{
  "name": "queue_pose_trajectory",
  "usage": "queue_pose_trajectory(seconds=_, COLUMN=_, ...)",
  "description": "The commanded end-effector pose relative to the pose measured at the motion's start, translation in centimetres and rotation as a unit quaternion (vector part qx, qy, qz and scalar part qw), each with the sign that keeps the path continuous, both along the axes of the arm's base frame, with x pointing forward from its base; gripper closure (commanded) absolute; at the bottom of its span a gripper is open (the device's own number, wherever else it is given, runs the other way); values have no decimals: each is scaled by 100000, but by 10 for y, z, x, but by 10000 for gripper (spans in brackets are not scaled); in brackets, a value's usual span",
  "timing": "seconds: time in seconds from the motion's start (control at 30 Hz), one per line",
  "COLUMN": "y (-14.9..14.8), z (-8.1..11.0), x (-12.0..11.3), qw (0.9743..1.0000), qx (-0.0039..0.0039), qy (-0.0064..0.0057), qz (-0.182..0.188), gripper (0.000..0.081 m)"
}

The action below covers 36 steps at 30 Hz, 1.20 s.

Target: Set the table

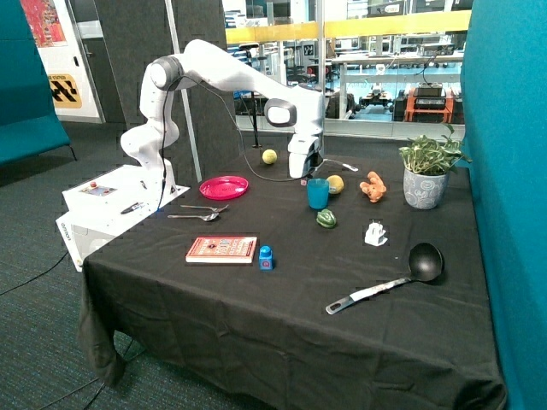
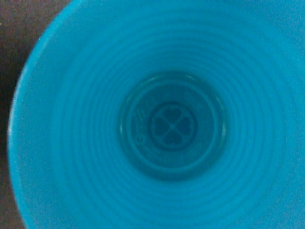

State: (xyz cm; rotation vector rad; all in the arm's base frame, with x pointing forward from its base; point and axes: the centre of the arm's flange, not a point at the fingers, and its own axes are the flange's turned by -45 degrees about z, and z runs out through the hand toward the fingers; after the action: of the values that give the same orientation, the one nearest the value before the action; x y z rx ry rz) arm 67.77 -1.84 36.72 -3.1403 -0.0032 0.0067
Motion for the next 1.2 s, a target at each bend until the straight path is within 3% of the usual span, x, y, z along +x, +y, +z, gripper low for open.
queue_pose_trajectory(seconds=0.0, y=-2, z=1, x=9, qw=99998, qx=-63, qy=-215, qz=564, gripper=409)
queue_pose_trajectory(seconds=0.37, y=-12, z=11, x=23, qw=99999, qx=-63, qy=-215, qz=393, gripper=409)
queue_pose_trajectory(seconds=1.17, y=-23, z=-12, x=13, qw=99999, qx=-63, qy=-215, qz=240, gripper=398)
